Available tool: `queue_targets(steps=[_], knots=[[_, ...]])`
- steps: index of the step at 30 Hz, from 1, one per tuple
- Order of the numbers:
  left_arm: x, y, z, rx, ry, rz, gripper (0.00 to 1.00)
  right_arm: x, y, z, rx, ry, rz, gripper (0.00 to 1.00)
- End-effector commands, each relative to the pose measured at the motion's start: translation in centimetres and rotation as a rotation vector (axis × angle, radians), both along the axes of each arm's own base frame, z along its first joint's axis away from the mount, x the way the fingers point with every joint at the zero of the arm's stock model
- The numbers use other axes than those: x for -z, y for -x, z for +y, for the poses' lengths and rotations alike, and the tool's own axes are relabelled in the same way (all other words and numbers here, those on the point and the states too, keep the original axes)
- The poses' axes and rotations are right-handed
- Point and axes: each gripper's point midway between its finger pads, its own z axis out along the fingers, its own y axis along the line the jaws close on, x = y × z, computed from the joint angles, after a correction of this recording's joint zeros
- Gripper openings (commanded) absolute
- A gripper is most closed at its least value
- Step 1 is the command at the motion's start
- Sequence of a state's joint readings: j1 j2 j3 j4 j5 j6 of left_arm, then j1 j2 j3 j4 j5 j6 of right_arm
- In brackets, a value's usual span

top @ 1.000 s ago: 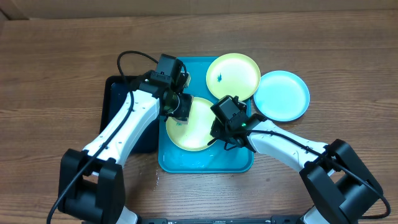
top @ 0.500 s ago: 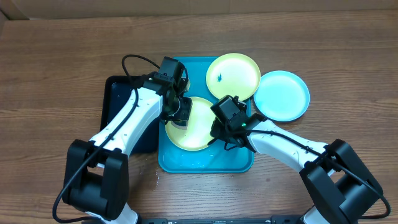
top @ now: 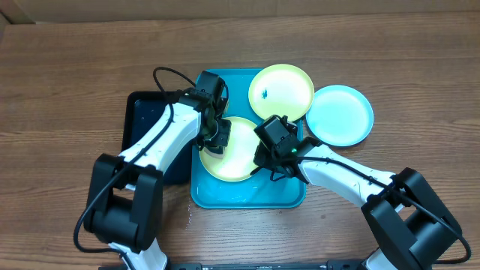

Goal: Clean dirty plates on tray and stack at the side
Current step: 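Scrub the yellow plate surface with the sponge in the left gripper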

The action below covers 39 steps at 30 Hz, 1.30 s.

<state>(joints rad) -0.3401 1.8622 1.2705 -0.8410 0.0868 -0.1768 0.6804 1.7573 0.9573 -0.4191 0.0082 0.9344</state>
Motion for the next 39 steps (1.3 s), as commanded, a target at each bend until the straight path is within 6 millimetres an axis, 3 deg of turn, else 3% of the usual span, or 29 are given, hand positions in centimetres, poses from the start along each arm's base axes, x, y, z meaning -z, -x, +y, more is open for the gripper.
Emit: queue_targets(steps=[1, 6, 10, 12, 17, 21, 24, 28, 31, 35, 39], knots=[[1.8, -0.2, 0.9, 0.014, -0.065, 0.020, 0.04, 0.0, -0.4, -0.2, 0.006, 0.011, -0.013, 0.11], [4.7, 0.9, 0.9, 0.014, -0.074, 0.111, 0.04, 0.0, -0.4, -0.1, 0.005, 0.010, -0.013, 0.04], [6.5, 2.9, -0.7, 0.057, 0.016, 0.229, 0.04, 0.0, -0.4, -0.1, 0.005, 0.010, -0.013, 0.04], [6.3, 3.5, -1.6, 0.098, 0.074, 0.254, 0.04, 0.0, -0.4, -0.1, 0.005, 0.010, -0.012, 0.04], [4.2, 4.4, -5.0, 0.183, 0.306, 0.279, 0.04, 0.0, -0.4, -0.1, 0.004, 0.008, -0.011, 0.04], [0.7, 3.5, -7.5, 0.218, 0.501, 0.241, 0.04, 0.0, -0.4, -0.1, 0.004, 0.008, -0.011, 0.04], [-2.4, 2.2, -8.1, 0.234, 0.569, 0.169, 0.04, 0.0, -0.4, -0.1, 0.003, 0.008, -0.011, 0.04], [-6.0, 0.5, -7.7, 0.250, 0.539, 0.035, 0.04, 0.0, -0.4, -0.1, 0.003, 0.008, -0.011, 0.04], [-7.0, -0.3, -6.2, 0.202, 0.437, -0.031, 0.04, 0.0, -0.3, 0.0, 0.002, 0.005, -0.008, 0.04], [-6.1, -0.8, -3.2, 0.084, 0.256, -0.042, 0.04, 0.0, -0.1, 0.2, -0.017, -0.005, -0.001, 0.04], [-4.4, -0.6, -1.5, 0.028, 0.159, -0.012, 0.04, 0.0, -0.1, 0.2, -0.020, -0.003, 0.000, 0.15]])
